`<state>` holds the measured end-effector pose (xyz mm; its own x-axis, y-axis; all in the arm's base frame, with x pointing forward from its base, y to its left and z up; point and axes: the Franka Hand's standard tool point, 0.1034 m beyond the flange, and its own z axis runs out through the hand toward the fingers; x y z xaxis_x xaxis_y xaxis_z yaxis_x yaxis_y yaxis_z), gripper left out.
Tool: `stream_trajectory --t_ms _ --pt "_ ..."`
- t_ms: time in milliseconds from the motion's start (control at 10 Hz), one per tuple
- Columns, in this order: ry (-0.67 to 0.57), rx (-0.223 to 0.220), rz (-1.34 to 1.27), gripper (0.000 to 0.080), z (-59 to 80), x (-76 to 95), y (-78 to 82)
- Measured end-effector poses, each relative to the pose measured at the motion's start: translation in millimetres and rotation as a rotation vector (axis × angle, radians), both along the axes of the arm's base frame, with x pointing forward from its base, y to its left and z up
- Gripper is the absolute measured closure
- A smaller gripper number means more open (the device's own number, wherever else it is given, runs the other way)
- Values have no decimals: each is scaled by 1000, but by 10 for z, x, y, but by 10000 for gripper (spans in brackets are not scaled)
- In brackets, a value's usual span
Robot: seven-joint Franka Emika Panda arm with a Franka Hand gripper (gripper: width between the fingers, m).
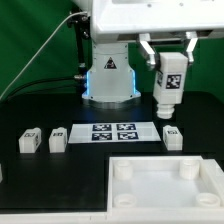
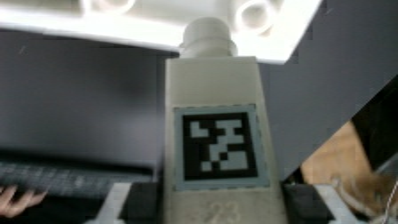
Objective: Assemble one leg
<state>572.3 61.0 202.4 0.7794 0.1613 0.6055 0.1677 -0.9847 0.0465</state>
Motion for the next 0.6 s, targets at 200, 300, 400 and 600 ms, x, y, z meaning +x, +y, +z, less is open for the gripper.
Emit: stream_trajectory --t_ms 200,300,400,600 --pt "-1 -5 -1 505 -166 -64 -29" --pt "-15 -6 -2 505 -111 -41 -33" --pt "-12 -7 -3 505 -157 -48 -38" --pt "-3 -15 39 505 -251 218 -54"
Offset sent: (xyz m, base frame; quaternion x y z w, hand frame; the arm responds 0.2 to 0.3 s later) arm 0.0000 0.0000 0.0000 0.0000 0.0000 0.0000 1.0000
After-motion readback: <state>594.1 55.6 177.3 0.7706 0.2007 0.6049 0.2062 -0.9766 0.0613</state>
